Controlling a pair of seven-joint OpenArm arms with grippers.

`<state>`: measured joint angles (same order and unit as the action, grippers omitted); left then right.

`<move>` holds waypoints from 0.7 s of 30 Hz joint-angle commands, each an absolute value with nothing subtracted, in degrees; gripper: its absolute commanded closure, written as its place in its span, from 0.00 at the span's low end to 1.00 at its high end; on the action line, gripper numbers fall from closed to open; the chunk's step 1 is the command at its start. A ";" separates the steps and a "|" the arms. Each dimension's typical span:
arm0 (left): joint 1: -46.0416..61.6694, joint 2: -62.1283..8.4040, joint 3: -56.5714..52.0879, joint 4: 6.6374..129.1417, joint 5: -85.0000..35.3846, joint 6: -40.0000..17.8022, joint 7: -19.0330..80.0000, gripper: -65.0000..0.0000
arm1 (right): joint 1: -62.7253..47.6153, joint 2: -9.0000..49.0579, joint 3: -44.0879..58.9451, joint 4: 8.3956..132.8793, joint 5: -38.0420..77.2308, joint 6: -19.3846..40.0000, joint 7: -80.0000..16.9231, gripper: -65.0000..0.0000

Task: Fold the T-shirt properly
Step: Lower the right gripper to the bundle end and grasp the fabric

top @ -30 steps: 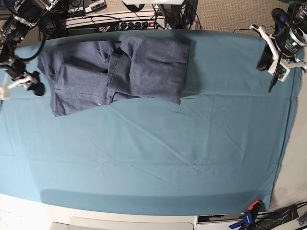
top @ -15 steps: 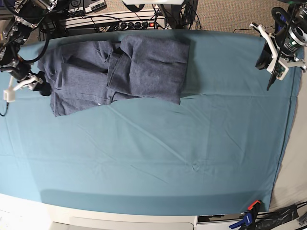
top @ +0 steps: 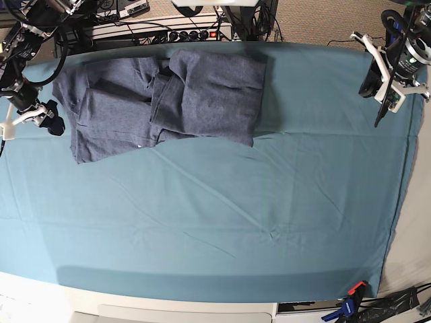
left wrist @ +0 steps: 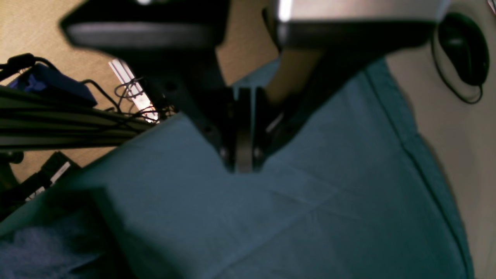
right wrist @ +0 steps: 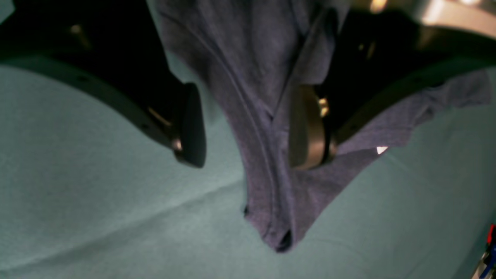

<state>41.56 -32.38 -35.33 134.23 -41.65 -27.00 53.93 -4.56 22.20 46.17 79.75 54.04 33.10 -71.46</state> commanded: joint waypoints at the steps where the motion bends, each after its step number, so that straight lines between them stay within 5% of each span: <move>1: 41.89 -33.04 -35.81 135.00 -42.24 -26.89 52.66 1.00 | -3.97 23.27 46.54 80.55 55.27 33.65 -71.22 0.45; 10: 41.89 -33.04 -35.81 135.00 -42.24 -26.92 52.58 1.00 | -3.77 17.93 46.54 80.53 55.22 33.30 -70.89 0.45; 21: 41.87 -33.04 -35.81 135.00 -42.24 -26.94 52.56 1.00 | -3.66 20.58 46.57 80.53 47.92 32.71 -67.94 0.45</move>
<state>41.58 -32.36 -35.33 134.23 -41.65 -27.03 53.91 -4.27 19.44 46.24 79.75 46.57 32.56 -68.84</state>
